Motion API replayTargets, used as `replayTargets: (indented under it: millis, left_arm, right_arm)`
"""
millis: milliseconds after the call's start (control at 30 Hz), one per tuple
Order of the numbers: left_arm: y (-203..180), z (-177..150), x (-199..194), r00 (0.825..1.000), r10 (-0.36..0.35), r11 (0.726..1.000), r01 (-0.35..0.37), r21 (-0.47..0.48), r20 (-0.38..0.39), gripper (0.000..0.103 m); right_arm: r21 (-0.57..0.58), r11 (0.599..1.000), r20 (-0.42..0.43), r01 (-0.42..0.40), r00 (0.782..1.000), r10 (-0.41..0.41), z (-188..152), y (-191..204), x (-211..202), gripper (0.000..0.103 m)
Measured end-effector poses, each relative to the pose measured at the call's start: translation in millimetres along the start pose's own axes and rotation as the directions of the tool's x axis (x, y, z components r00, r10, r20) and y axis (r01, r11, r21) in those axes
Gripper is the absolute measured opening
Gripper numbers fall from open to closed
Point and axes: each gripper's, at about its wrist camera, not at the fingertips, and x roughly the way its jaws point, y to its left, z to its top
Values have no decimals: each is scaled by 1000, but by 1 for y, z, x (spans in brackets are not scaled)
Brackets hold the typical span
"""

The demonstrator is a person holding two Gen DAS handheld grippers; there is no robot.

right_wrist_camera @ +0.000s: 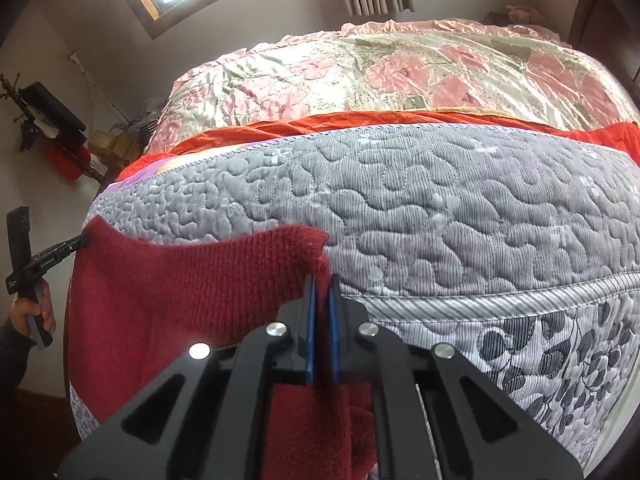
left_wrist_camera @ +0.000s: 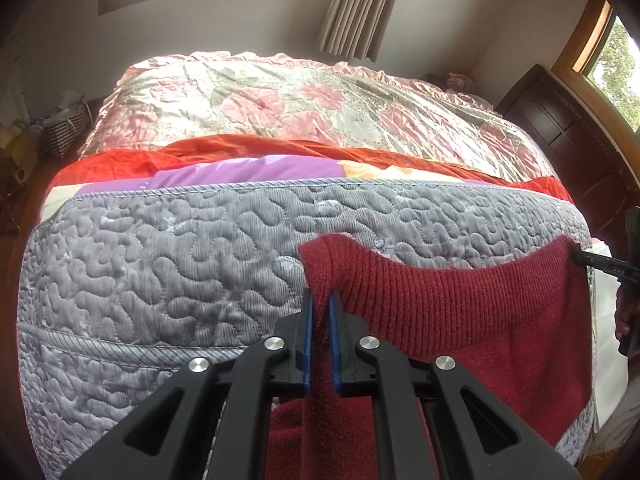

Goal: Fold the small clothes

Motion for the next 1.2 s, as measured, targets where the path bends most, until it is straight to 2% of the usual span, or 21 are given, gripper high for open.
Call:
replayTargets:
  millis: [133,167,200,267,300,333,367,400,500,567,633,700,733,800,833,900,1033,1100,1167,1200]
  left_arm:
    - [5,-11,21,998,21,1000,-22,-15,-53,7]
    - [8,-16,26,997,29,999,-31,-21,-77,8]
    - [10,-19,29,994,35,999,-38,-25,-101,10]
    - [12,-24,28,988,76,997,-79,-17,-132,28]
    - [10,-26,20,986,118,993,-119,5,-117,33]
    - [7,-28,9,982,164,986,-162,27,-91,46]
    - [4,-31,-5,977,201,979,-199,40,-67,52]
    - [1,-36,-21,974,220,975,-218,42,-49,52]
    - [-23,-68,-72,991,131,990,-128,63,-41,52]
    - [-55,-102,-96,994,97,983,-89,158,-48,52]
    - [-84,-138,-104,994,79,969,-59,238,-76,52]
    - [-107,-170,-100,989,98,949,-59,311,-111,52]
    - [-113,-182,-92,984,123,936,-71,345,-131,52]
    - [-116,-201,-75,967,187,910,-104,402,-171,50]
    - [-110,-207,-66,957,213,908,-119,402,-196,48]
    - [-90,-216,-54,944,224,928,-131,349,-241,47]
    - [-85,-215,-54,932,247,924,-144,353,-267,46]
    - [-95,-207,-72,936,249,924,-153,350,-248,45]
    - [-108,-193,-98,962,192,937,-121,327,-194,44]
    - [-115,-186,-110,976,142,950,-88,299,-163,46]
  right_arm:
    - [29,999,-36,15,999,-14,-3,-11,20,5]
    - [38,999,-48,13,999,-11,-6,-13,25,7]
    - [50,999,-60,7,998,-4,-7,-14,28,12]
    - [85,996,-56,-14,998,19,-11,-17,23,20]
    - [110,994,-46,-26,998,32,-14,-19,14,30]
    - [138,989,-29,-45,998,49,-20,-22,1,38]
    - [167,984,-12,-67,997,70,-30,-25,-14,41]
    - [185,979,-9,-80,996,83,-42,-27,-28,45]
    - [220,972,-66,-82,993,98,-98,-29,-59,49]
    - [260,963,-123,-67,987,102,-139,-33,-70,52]
    - [331,940,-154,-82,978,140,-173,-38,-74,59]
    - [381,917,-187,-117,962,200,-196,-39,-67,57]
    - [373,921,-208,-115,957,204,-202,-36,-63,50]
    - [332,941,-257,-63,954,154,-210,-34,-53,37]
    - [319,948,-279,-21,954,115,-214,-37,-48,37]
    - [320,947,-290,9,953,89,-218,-46,-41,34]
    - [222,974,-272,42,962,20,-208,-30,-56,36]
    - [175,983,-200,57,980,-21,-199,-12,-82,35]
    - [81,997,-128,18,992,-8,-190,21,-105,35]
    - [43,999,-125,-18,992,23,-187,41,-107,35]
